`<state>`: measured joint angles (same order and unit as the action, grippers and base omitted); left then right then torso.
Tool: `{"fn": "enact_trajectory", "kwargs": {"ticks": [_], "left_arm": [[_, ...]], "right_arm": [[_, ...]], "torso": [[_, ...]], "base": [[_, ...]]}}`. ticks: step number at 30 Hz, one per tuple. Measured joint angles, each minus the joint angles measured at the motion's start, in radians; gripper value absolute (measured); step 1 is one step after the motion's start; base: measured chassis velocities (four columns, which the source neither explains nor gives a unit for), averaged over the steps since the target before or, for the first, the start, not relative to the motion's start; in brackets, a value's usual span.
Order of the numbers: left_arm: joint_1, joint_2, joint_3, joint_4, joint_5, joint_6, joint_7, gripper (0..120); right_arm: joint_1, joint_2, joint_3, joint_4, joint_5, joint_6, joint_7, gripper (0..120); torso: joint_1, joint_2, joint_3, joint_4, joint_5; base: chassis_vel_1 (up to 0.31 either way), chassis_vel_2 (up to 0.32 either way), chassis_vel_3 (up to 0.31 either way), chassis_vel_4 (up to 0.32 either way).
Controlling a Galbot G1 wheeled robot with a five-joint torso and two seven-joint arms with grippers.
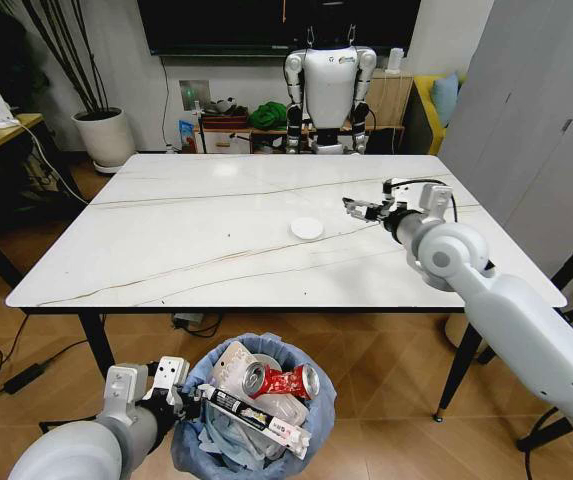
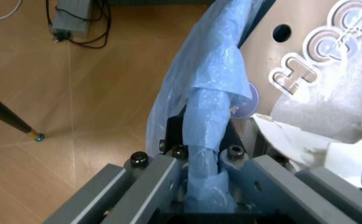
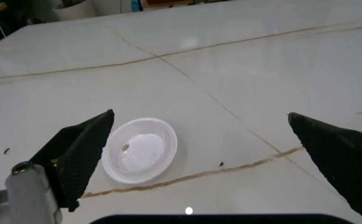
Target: Pick up the trash bin and place the trash from the table into it.
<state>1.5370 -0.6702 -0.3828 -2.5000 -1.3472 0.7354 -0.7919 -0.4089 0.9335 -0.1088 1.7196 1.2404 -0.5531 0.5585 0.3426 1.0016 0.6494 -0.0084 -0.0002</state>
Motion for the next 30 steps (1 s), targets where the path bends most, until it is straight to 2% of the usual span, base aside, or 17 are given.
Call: {"fn": "enact_trajectory", "kwargs": {"ticks": [8,14,19,29,30], "left_arm": [[0.001,-0.004,-0.008,0.0,0.0,0.0,0.0,0],[0.004,-0.008,-0.012,0.0,0.0,0.0,-0.001,0],[0.006,-0.01,-0.013,0.0,0.0,0.0,-0.001,0],[0.009,-0.015,-0.021,0.0,0.0,0.0,-0.004,0],[0.009,-0.016,-0.022,0.0,0.0,0.0,-0.004,0]], "right_arm": [[0.131,0.077,-0.112,-0.145,0.019,-0.032,0.06,100],[0.175,0.126,-0.154,-0.222,0.036,-0.045,0.087,94],[0.177,0.142,-0.175,-0.247,0.037,-0.046,0.093,82],[0.17,0.143,-0.196,-0.262,0.042,-0.046,0.102,77],[0.168,0.143,-0.201,-0.262,0.056,-0.047,0.111,74]], "torso": [[0.0,0.0,0.0,0.0,-0.0001],[0.0,0.0,0.0,0.0,-0.0001],[0.0,0.0,0.0,0.0,-0.0001],[0.0,0.0,0.0,-0.0002,0.0001],[0.0,0.0,0.0,-0.0001,0.0001]], "base": [[0.0,0.0,0.0,0.0],[0.0,0.0,0.0,0.0],[0.0,0.0,0.0,0.0],[0.0,0.0,0.0,0.0],[0.0,0.0,0.0,0.0]]}}
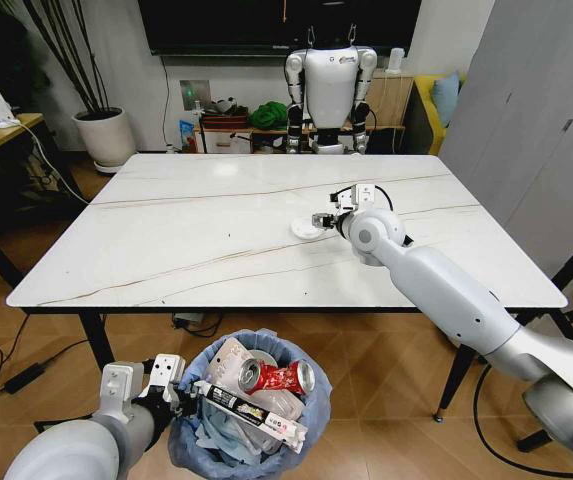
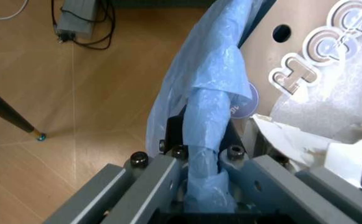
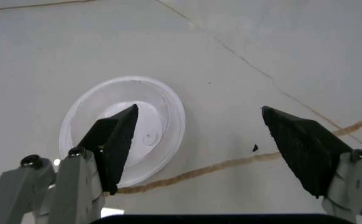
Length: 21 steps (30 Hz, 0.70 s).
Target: Pick up the trash bin and place the trash from the table into it.
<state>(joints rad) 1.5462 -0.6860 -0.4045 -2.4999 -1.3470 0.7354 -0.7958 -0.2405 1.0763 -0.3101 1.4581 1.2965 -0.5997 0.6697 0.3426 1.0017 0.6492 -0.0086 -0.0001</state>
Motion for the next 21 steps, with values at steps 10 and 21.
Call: {"fn": "enact_trajectory", "kwargs": {"ticks": [10,21], "left_arm": [[0.002,-0.008,-0.001,0.0,0.006,0.0,-0.001,0],[0.004,-0.01,-0.003,0.0,0.008,0.0,-0.001,0]], "right_arm": [[0.007,0.016,-0.007,0.002,0.093,-0.012,0.061,62],[0.018,0.036,-0.025,-0.013,0.111,-0.014,0.097,44]], "torso": [[0.0,0.0,0.0,0.0,0.0],[0.0,0.0,0.0,0.0,0.0]], "base": [[0.0,0.0,0.0,0.0],[0.0,0.0,0.0,0.0]]}}
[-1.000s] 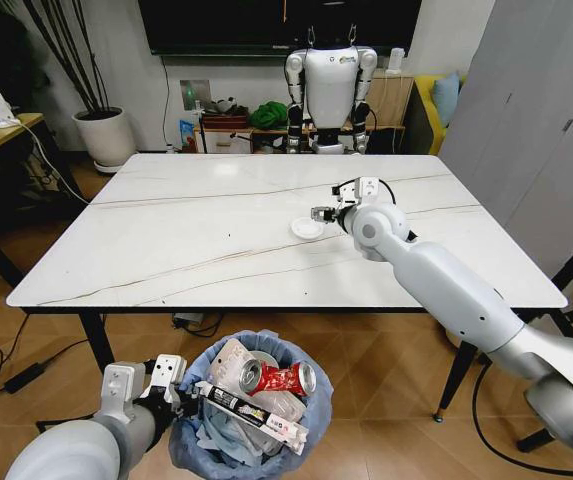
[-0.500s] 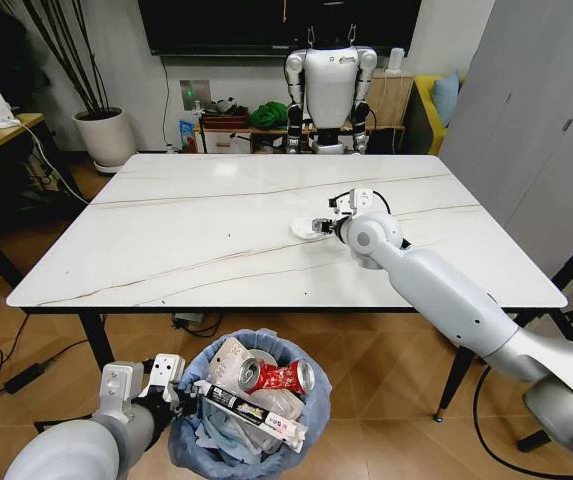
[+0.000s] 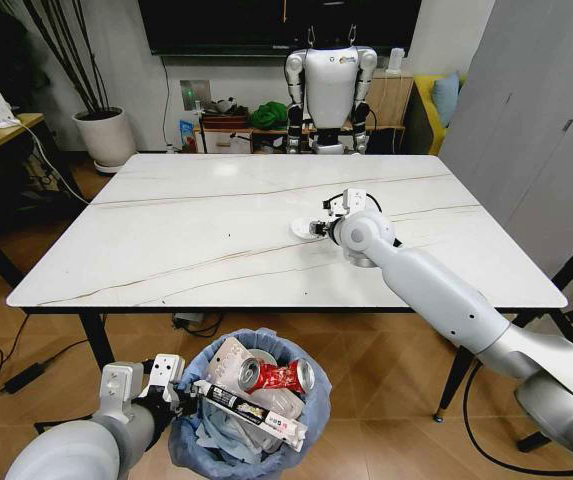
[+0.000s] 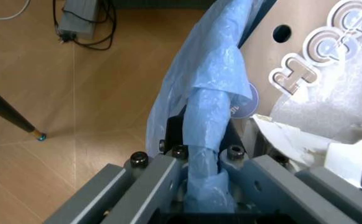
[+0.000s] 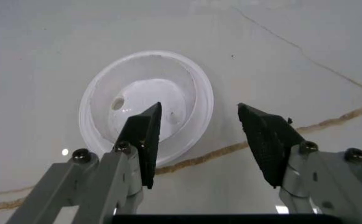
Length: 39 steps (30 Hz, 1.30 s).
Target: Pick up the trash bin and place the trash from the table into it.
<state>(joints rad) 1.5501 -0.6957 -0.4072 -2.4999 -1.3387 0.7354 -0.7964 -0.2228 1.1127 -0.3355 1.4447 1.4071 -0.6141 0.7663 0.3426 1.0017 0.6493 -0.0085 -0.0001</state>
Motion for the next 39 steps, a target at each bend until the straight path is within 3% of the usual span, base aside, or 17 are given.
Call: {"fn": "enact_trajectory", "kwargs": {"ticks": [9,17,25,34,39], "left_arm": [[0.0,0.0,-0.003,0.0,0.001,0.0,0.0,0],[0.0,-0.001,-0.005,0.0,0.003,0.0,0.001,0],[0.001,-0.003,-0.008,0.0,0.005,0.0,0.001,0],[0.002,-0.006,-0.007,0.0,0.01,0.0,0.001,0],[0.003,-0.006,-0.009,0.0,0.01,0.0,-0.001,0]], "right_arm": [[0.0,-0.011,-0.007,-0.003,-0.002,0.0,0.005,23],[0.0,-0.01,-0.021,0.002,-0.003,0.002,0.008,17],[0.0,-0.009,-0.032,0.004,-0.028,0.016,0.008,0],[-0.014,-0.034,-0.009,0.028,-0.033,0.035,0.013,0],[-0.028,-0.069,0.033,0.107,-0.022,0.048,0.023,0]], "torso": [[0.0,0.0,0.0,-0.0001,0.0001],[0.0,0.0,0.0,0.0,0.0001],[0.0,0.0,0.0,0.0,0.0001],[0.0,0.0,0.0,-0.0001,0.0002],[0.0,0.0,0.0,0.0001,0.0002]], "base": [[0.0,0.0,0.0,0.0],[0.0,0.0,0.0,0.0],[0.0,0.0,0.0,0.0],[0.0,0.0,0.0,0.0],[0.0,0.0,0.0,0.0]]}}
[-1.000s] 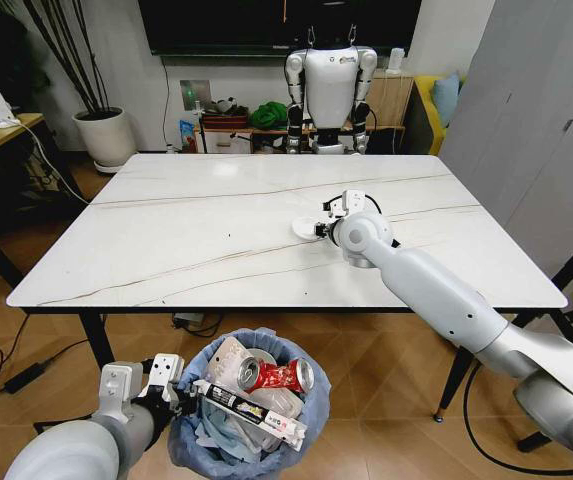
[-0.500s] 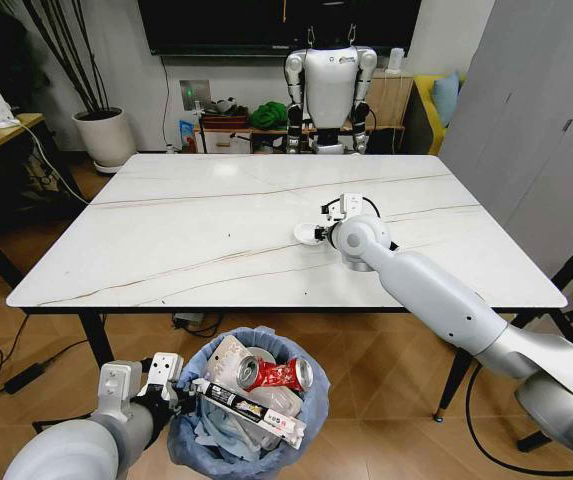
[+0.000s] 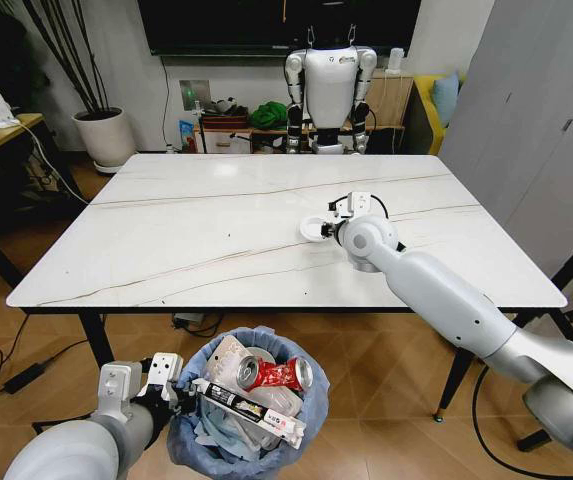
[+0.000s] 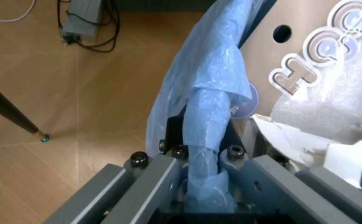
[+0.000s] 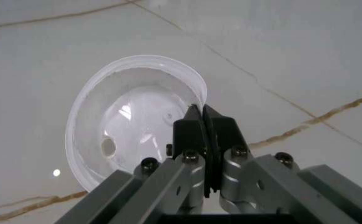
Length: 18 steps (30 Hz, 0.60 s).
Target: Pick up the trash bin and place the trash from the table into it.
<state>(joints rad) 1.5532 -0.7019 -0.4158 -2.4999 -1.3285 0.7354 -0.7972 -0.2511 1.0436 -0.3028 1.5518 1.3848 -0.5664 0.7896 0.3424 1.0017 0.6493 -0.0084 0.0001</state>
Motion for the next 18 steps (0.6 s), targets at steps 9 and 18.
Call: {"fn": "enact_trajectory", "kwargs": {"ticks": [9,18], "left_arm": [[-0.004,-0.006,0.004,0.0,-0.002,0.0,-0.008,0],[-0.013,-0.008,-0.001,0.0,-0.024,0.0,-0.034,0]], "right_arm": [[-0.097,-0.104,0.11,0.312,0.09,0.029,-0.021,0],[-0.262,-0.206,0.277,0.623,0.144,0.022,-0.166,0]], "torso": [[0.0,0.0,0.0,-0.0001,-0.0001],[0.0,0.0,0.0,-0.0003,0.0]], "base": [[0.0,0.0,0.0,0.0],[0.0,0.0,0.0,0.0]]}}
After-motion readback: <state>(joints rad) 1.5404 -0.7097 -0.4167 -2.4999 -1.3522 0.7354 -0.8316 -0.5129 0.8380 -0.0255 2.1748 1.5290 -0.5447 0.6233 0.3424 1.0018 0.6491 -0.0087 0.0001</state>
